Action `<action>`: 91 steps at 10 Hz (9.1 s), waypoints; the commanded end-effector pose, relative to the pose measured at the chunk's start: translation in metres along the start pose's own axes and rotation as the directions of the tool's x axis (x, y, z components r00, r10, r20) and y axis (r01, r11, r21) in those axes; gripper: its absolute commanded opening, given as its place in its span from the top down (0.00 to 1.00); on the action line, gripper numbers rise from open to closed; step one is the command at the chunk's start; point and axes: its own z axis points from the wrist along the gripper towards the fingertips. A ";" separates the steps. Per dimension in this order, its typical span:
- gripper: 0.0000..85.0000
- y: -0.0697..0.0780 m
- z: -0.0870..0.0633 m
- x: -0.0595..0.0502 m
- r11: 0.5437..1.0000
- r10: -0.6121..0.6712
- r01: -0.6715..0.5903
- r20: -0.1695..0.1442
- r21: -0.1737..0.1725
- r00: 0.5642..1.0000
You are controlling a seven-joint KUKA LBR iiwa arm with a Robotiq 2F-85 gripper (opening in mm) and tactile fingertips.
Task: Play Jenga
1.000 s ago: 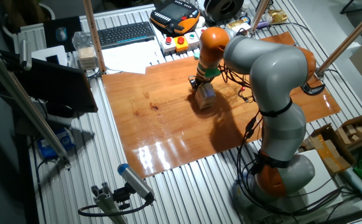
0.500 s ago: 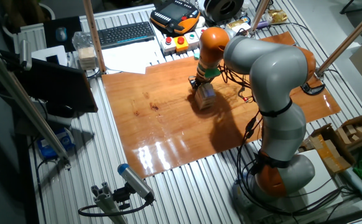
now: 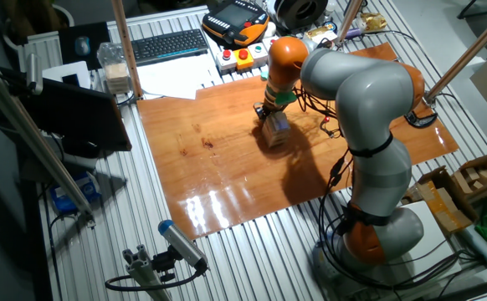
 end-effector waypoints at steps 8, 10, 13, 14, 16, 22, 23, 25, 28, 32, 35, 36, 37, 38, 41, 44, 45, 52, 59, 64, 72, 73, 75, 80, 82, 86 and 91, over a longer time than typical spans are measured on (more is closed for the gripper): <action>0.64 -0.001 0.002 -0.001 1.000 0.003 -0.003 0.006 0.003 1.000; 0.64 -0.001 0.001 -0.002 1.000 0.006 -0.006 0.006 0.000 1.000; 0.64 0.000 0.001 -0.002 1.000 0.007 -0.007 0.008 -0.001 1.000; 0.63 0.000 0.001 -0.002 1.000 0.009 -0.009 0.009 -0.001 1.000; 0.63 -0.001 0.001 -0.002 1.000 0.009 -0.009 0.011 -0.001 1.000; 0.64 -0.001 0.001 -0.002 1.000 0.011 -0.011 0.014 -0.001 1.000; 0.64 -0.001 0.001 -0.003 1.000 0.011 -0.011 0.014 -0.001 1.000; 0.64 -0.001 0.001 -0.003 1.000 0.009 -0.009 0.014 -0.001 1.000; 0.66 -0.001 0.001 -0.003 1.000 0.009 -0.009 0.015 0.001 1.000; 0.72 -0.001 0.001 -0.003 1.000 0.009 -0.009 0.015 -0.001 1.000; 0.82 -0.001 0.001 -0.003 1.000 0.009 -0.009 0.016 -0.004 1.000; 0.89 -0.001 0.001 -0.003 1.000 0.009 -0.009 0.016 -0.005 1.000; 0.99 -0.001 0.001 -0.003 1.000 0.009 -0.009 0.016 -0.005 1.000; 0.99 -0.001 0.001 -0.003 1.000 0.011 -0.011 0.016 -0.005 1.000; 0.99 -0.001 0.002 -0.003 1.000 0.012 -0.012 0.017 -0.005 1.000; 0.99 -0.001 0.002 -0.004 1.000 0.014 -0.014 0.019 -0.007 1.000; 0.99 -0.001 0.002 -0.004 1.000 0.015 -0.015 0.019 -0.007 1.000; 0.99 -0.001 0.000 -0.005 1.000 0.015 -0.015 0.019 -0.007 1.000; 0.99 0.000 0.001 -0.007 1.000 0.017 -0.017 0.022 -0.005 1.000; 0.99 0.000 0.002 -0.007 1.000 0.017 -0.017 0.022 -0.005 1.000; 0.99 0.000 0.002 -0.008 1.000 0.017 -0.017 0.023 -0.007 1.000; 0.99 -0.001 0.001 -0.008 1.000 0.018 -0.018 0.023 -0.007 1.000; 0.99 -0.001 0.002 -0.008 1.000 0.022 -0.021 0.022 -0.008 1.000; 0.99 -0.001 -0.002 -0.006 1.000 0.023 -0.023 0.034 -0.005 0.999; 0.99 -0.001 -0.002 -0.005 1.000 0.023 -0.023 0.035 -0.002 0.999; 0.99 -0.001 -0.003 -0.005 1.000 0.026 -0.026 0.035 -0.002 0.999; 0.99 -0.002 0.000 -0.005 1.000 0.031 -0.030 0.038 -0.002 0.999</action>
